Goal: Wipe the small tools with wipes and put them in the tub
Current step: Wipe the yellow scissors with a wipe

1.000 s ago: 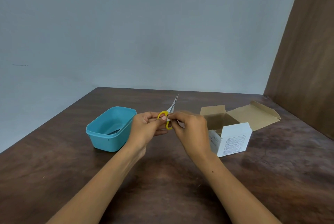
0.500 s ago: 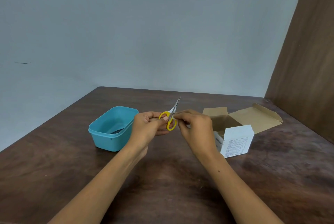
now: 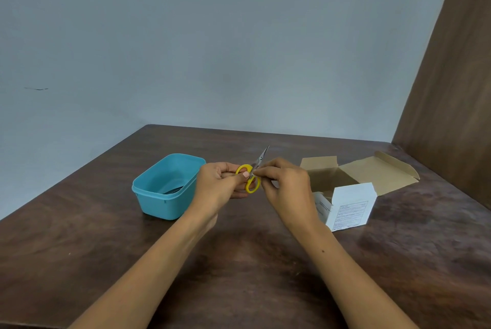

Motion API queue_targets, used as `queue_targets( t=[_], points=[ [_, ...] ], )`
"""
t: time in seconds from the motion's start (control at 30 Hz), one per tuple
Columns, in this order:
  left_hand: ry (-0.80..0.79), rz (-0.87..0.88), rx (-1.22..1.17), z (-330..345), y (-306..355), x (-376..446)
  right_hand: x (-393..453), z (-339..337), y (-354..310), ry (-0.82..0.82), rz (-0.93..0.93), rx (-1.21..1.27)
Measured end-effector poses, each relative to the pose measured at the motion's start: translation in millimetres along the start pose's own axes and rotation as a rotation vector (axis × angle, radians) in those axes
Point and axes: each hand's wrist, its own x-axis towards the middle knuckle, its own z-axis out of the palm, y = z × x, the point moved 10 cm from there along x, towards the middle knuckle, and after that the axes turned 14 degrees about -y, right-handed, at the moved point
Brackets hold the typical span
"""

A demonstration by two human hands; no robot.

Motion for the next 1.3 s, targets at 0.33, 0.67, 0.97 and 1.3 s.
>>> queue_targets(
  t=[0.33, 0.67, 0.97, 1.3],
  points=[
    [-0.051, 0.049, 0.095, 11.7, 4.7, -2.5, -5.3, -12.8, 8.5, 0.114, 0.051, 0.043],
    [-0.052, 0.098, 0.184, 15.5, 10.1, -4.2, -8.9, -21.7, 10.0, 0.196, 0.065, 0.059],
    [-0.015, 0.071, 0.15, 8.5, 5.2, -1.3, -13.9, -35.9, 30.7, 0.325, 0.2, 0.298],
    [-0.037, 0.09, 0.168, 11.8, 6.9, -3.6, -7.1, -9.0, 12.6, 0.126, 0.08, 0.16]
  ],
)
